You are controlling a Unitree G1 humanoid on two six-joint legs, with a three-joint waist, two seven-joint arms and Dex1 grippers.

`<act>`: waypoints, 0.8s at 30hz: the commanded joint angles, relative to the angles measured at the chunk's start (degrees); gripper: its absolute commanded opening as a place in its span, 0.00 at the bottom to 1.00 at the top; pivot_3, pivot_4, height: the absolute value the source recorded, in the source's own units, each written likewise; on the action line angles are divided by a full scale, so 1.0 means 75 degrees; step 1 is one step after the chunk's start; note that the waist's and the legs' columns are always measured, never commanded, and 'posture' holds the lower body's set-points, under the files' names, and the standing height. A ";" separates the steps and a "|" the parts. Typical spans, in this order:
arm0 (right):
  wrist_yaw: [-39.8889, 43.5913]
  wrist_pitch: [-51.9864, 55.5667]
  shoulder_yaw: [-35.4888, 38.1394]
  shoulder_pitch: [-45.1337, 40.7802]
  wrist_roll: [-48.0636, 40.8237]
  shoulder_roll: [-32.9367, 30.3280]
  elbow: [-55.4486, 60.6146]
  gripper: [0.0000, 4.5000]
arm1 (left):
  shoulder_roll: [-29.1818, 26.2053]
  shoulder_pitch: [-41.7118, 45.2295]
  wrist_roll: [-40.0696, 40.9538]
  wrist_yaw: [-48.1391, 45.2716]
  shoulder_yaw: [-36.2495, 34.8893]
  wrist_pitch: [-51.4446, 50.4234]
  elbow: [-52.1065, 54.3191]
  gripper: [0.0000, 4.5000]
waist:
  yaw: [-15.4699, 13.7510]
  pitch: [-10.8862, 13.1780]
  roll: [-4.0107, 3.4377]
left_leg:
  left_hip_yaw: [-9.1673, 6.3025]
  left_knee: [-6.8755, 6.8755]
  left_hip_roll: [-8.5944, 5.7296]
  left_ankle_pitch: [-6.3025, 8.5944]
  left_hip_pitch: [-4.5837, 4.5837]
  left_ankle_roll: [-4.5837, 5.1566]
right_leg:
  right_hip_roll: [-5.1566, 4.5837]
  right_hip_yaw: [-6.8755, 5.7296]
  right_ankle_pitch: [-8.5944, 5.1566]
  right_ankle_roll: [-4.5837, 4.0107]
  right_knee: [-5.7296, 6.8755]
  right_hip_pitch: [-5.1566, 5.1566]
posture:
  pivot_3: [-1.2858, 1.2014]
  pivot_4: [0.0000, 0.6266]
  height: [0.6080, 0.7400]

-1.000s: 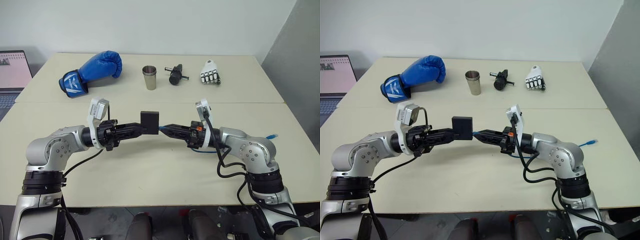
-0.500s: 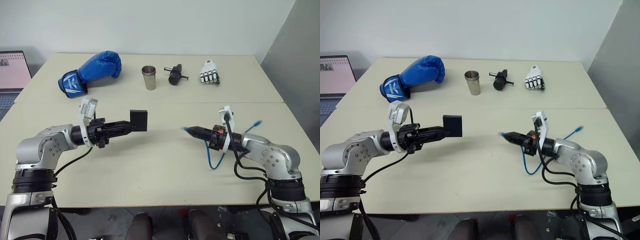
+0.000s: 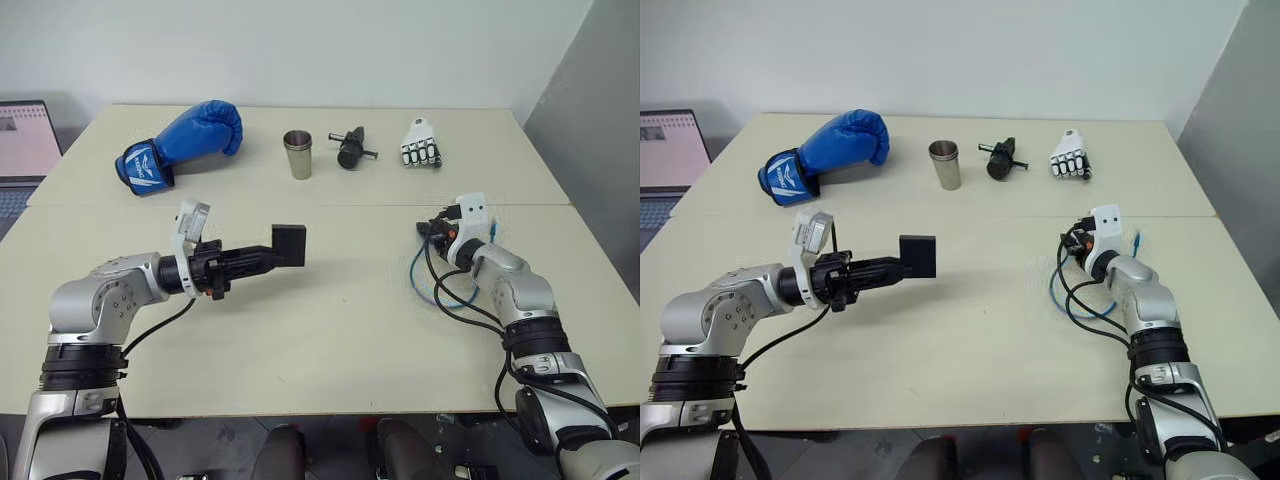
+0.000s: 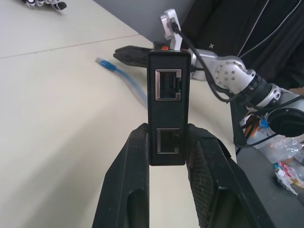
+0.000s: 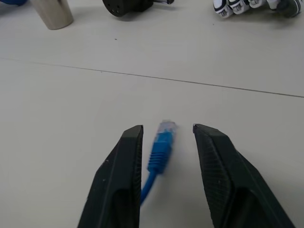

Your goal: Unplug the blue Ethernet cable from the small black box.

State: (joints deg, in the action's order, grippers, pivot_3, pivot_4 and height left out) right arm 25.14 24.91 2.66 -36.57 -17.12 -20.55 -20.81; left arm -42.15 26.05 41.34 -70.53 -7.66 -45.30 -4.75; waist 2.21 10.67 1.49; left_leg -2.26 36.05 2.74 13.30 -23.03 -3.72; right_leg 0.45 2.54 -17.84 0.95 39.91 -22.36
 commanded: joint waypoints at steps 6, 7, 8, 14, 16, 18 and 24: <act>0.1830 0.0111 -0.0907 0.0492 -0.0067 -0.0723 0.2675 0.86 | 0.0824 -0.0100 -0.0817 0.1589 -0.0393 0.1649 0.0114 0.17 | -0.0034 0.0005 -0.0009 | -0.0004 0.0002 -0.0001 0.0000 0.0006 0.0000 | 0.0001 -0.0003 0.0000 0.0001 0.0006 0.0003 | 0.52 0.24 1.00; 0.2055 0.0159 -0.1040 0.0501 -0.0135 -0.0774 0.2956 0.89 | 0.1000 -0.0098 -0.1007 0.1900 -0.0440 0.1946 0.0045 0.17 | -0.0028 0.0005 -0.0009 | -0.0003 0.0004 -0.0001 0.0000 0.0006 0.0000 | 0.0001 -0.0002 0.0000 0.0002 0.0006 0.0003 | 0.52 0.24 1.00; 0.2307 0.0241 -0.1220 0.0495 -0.0233 -0.0792 0.3290 0.95 | 0.1285 -0.0090 -0.1317 0.2440 -0.0534 0.2441 -0.0130 0.17 | -0.0027 0.0005 -0.0009 | -0.0002 0.0005 -0.0001 0.0000 0.0005 0.0000 | 0.0001 -0.0001 0.0000 0.0002 0.0006 0.0003 | 0.52 0.24 1.00; 0.2651 0.0737 -0.1963 0.0253 -0.0257 -0.0513 0.4155 0.96 | 0.2158 -0.0156 -0.2958 0.4770 -0.0859 0.5164 -0.1499 0.17 | -0.0040 0.0004 -0.0006 | -0.0011 0.0006 0.0004 0.0000 0.0006 0.0000 | 0.0002 -0.0004 0.0002 0.0002 0.0004 0.0006 | 0.52 0.24 1.00; 0.2736 0.0877 -0.2133 0.0172 -0.0242 -0.0460 0.4255 0.96 | 0.2301 -0.0269 -0.3205 0.5164 -0.0874 0.5615 -0.1732 0.17 | -0.0054 0.0004 -0.0006 | -0.0011 0.0006 -0.0002 0.0000 0.0006 0.0000 | -0.0005 -0.0006 0.0002 0.0002 0.0005 0.0006 | 0.52 0.24 1.00; 0.2843 0.0992 -0.2284 0.0088 -0.0216 -0.0429 0.4295 0.96 | 0.2470 -0.0417 -0.3466 0.5561 -0.0861 0.5999 -0.1916 0.17 | -0.0063 0.0004 -0.0006 | -0.0011 0.0008 -0.0007 0.0000 0.0002 0.0000 | -0.0012 -0.0008 0.0002 0.0002 0.0002 0.0007 | 0.52 0.24 1.00; 0.3154 0.1209 -0.2467 0.0033 -0.0277 -0.0469 0.4438 0.96 | 0.2757 -0.0716 -0.3805 0.6611 -0.1048 0.6195 -0.2462 0.17 | -0.0073 0.0003 -0.0004 | -0.0016 0.0010 -0.0012 0.0000 0.0001 0.0000 | -0.0018 -0.0017 0.0005 0.0007 0.0001 0.0010 | 0.52 0.24 1.00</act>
State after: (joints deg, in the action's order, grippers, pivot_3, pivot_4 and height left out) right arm 47.79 33.74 -16.06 -35.49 -18.36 -23.79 9.99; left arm -21.53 20.95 13.38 -23.05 -14.08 0.25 -23.20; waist 1.67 10.69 1.46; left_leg -2.38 36.12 2.65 13.30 -23.02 -3.72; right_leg 0.31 2.40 -17.80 1.00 39.92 -22.28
